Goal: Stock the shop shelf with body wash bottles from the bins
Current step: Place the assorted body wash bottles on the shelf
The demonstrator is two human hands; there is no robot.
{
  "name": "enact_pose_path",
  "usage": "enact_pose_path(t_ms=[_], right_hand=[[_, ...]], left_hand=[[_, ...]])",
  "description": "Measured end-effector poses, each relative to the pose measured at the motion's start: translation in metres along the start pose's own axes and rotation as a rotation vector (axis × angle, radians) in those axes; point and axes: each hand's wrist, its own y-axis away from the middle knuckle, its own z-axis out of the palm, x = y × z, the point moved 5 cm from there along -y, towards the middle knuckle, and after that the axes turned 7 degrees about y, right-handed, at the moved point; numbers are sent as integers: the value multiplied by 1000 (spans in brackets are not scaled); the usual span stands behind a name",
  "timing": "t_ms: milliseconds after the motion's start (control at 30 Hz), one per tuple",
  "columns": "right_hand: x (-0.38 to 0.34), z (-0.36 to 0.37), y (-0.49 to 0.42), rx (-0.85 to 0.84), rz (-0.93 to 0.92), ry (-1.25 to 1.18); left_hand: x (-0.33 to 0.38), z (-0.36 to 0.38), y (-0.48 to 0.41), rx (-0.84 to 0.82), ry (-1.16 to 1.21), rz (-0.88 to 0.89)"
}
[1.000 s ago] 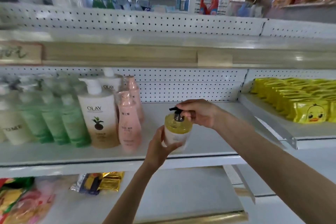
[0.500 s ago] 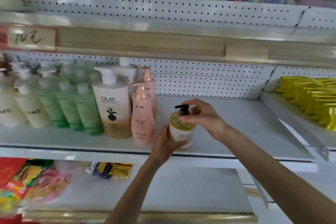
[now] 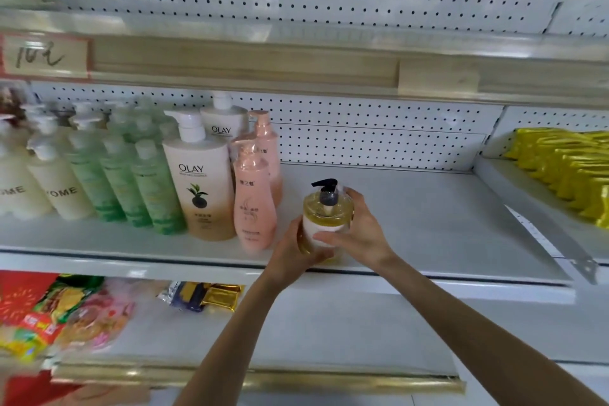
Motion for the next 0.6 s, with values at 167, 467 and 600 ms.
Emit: enact_pose_path(t_ms=[167,467,600], right_hand=[[21,-22,-18,-229,-42,-77],[24,-2,1,30,21,-238],[24,9,-1,120,41,-243]], left_hand=[[-4,-4,6,-7,16,-5],[6,4,8,-81,-29,-18],[19,5,19,5,-21,80]])
